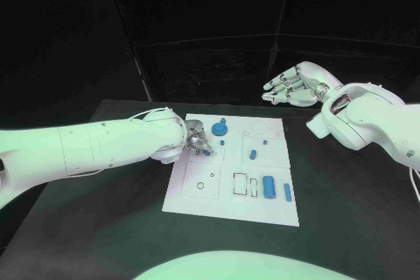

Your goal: Assemble the parts on the task board

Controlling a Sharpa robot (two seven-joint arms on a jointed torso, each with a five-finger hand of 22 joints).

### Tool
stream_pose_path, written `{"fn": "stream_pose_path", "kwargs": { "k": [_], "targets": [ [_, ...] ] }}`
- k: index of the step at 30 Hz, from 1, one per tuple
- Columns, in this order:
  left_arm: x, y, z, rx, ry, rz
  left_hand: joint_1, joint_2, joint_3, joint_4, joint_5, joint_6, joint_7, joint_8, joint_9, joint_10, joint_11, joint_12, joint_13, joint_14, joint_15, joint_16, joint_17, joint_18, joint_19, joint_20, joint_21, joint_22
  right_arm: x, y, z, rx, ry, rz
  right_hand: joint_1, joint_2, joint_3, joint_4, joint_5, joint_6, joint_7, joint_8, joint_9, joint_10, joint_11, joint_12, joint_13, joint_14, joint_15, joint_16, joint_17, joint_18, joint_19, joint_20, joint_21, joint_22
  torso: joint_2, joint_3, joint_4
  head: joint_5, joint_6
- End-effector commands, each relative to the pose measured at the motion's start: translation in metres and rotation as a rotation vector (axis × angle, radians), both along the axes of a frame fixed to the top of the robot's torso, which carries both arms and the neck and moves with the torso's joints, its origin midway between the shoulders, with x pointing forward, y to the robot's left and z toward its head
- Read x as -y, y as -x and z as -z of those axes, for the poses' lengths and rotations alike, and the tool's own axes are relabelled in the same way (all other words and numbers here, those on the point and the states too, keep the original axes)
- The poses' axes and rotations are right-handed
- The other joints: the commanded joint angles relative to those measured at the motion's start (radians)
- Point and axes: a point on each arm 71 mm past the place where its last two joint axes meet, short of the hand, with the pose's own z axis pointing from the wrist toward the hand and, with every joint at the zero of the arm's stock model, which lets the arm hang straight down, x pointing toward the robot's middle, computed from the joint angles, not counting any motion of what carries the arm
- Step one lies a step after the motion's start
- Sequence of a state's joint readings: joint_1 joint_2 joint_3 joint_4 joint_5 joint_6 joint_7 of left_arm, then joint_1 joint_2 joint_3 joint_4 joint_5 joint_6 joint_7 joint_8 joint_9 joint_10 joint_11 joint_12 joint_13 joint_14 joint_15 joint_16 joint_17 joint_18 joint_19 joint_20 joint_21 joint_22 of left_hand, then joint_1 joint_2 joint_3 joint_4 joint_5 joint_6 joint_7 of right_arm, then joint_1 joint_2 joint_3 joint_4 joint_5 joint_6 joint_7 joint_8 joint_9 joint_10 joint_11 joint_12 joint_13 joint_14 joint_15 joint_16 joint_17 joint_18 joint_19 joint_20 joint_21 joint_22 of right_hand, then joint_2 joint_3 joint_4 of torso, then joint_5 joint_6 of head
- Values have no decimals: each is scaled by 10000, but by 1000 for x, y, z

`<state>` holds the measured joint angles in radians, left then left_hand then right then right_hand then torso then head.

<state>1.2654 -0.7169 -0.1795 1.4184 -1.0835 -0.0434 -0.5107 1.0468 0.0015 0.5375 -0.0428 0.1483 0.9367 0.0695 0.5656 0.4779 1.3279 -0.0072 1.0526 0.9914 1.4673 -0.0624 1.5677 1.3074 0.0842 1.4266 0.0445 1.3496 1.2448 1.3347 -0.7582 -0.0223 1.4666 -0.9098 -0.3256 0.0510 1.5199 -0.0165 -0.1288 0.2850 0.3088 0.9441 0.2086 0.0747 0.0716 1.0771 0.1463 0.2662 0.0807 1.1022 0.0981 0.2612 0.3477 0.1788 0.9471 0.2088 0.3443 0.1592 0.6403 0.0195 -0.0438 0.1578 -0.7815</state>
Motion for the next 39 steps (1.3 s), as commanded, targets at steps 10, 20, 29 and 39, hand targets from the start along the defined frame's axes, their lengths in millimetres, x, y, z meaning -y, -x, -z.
{"fn": "stream_pose_path", "kwargs": {
  "k": [10,20,29,39],
  "targets": [
    [-2,0,3,-186,-234,53,-495,-156,1590,-892,37,62,-229,365,346,189,-190,45,-14,1035,-183,31,2634,-121,62,-122,7,-12,1,-1,0,-78,48,23,111,140,-43,-41,439,-2,64,37,12,-106,5,102,-51,-75,-12,68,-57,39,145,34,-162,-74,4,-1,-1,36,-31],
    [-1,-2,3,-201,-274,47,-619,-130,1655,-744,36,56,-254,444,436,173,-213,-16,-102,1035,-203,31,2634,-127,74,-145,16,14,1,-1,4,-325,229,56,121,148,-47,-37,483,-8,64,36,11,-129,9,103,-60,-98,-10,71,-68,36,148,36,-185,-86,-3,7,-3,50,-51],
    [2,-5,4,-237,-306,84,-926,-39,1795,-436,35,46,-273,515,548,204,-229,32,-85,1035,-220,31,2634,-137,95,-167,31,56,2,-2,6,-496,379,169,163,177,-50,-35,568,-36,76,31,7,-229,29,94,-90,-205,12,61,-109,28,130,51,-274,-130,7,2,-4,40,-71],
    [4,-5,5,-372,-382,203,-1023,41,1903,-341,39,91,-302,558,602,239,-248,104,-23,1035,-231,31,2634,-141,107,-177,41,81,1,-3,8,-648,475,126,193,197,-40,-40,624,-39,75,33,8,-245,28,101,-95,-227,11,66,-120,28,129,55,-303,-144,-4,3,5,18,-112]
  ]
}}
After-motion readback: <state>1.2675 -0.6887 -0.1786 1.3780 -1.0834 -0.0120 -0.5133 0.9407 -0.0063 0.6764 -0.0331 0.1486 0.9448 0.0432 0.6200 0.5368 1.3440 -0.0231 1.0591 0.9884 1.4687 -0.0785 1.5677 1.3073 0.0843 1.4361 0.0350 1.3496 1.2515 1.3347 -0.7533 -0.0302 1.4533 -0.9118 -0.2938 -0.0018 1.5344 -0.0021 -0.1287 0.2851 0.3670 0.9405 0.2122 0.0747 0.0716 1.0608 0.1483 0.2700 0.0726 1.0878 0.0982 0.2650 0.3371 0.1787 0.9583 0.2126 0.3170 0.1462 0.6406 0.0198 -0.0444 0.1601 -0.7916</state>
